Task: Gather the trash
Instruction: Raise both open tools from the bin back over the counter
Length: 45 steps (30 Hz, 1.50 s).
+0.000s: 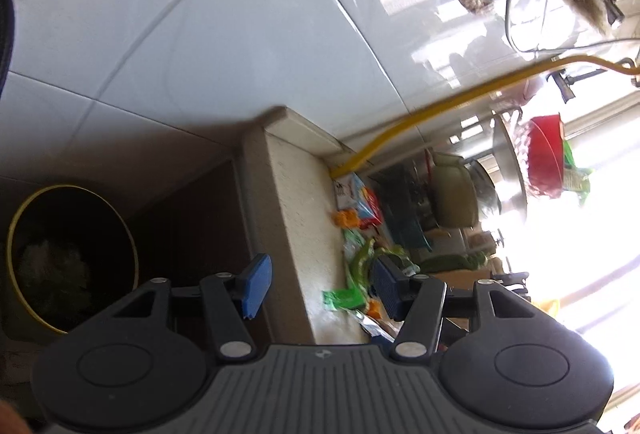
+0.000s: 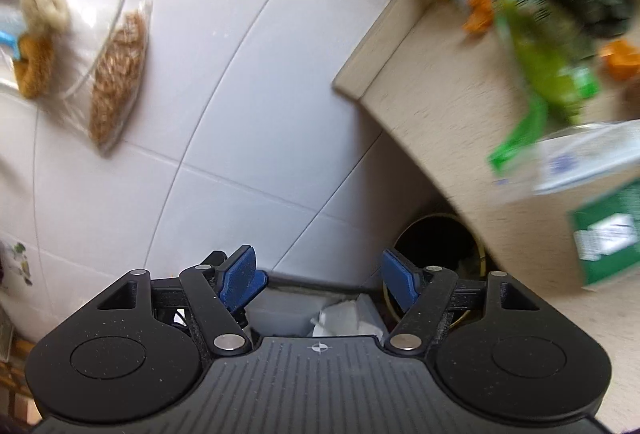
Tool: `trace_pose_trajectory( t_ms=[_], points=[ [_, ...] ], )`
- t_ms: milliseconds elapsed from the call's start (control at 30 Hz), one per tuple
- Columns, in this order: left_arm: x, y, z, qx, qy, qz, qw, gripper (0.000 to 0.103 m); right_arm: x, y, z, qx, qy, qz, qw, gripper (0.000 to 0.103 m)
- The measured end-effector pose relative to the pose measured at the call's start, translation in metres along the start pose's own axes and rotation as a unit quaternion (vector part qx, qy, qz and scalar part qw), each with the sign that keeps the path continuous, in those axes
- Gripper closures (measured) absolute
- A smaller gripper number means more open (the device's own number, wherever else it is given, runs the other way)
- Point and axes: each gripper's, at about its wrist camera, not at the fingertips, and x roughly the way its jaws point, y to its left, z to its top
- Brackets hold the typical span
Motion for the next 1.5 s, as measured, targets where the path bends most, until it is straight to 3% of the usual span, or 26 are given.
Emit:
trace_pose_trajectory(
  t_ms=[500,1067,1500],
  points=[
    [0.057,-0.038,-0.011,0.032,0.081,-0.043,0.9953,0.05,-0.125,-0.058,-0.01,0.069,-0.15,-0.072,0.984,0.023],
    [0.105,-0.068,-0.013,0.052,0.117,-0.049,0.9905,0.045,-0.143,-0.096,0.013,0.102,-0.173,-0.086,0.976,0.022],
    [0.175,-0.093,-0.017,0.075,0.159,-0.033,0.9839,0.044,-0.163,-0.122,0.047,0.097,-0.197,-0.111,0.969,0.021]
  ],
)
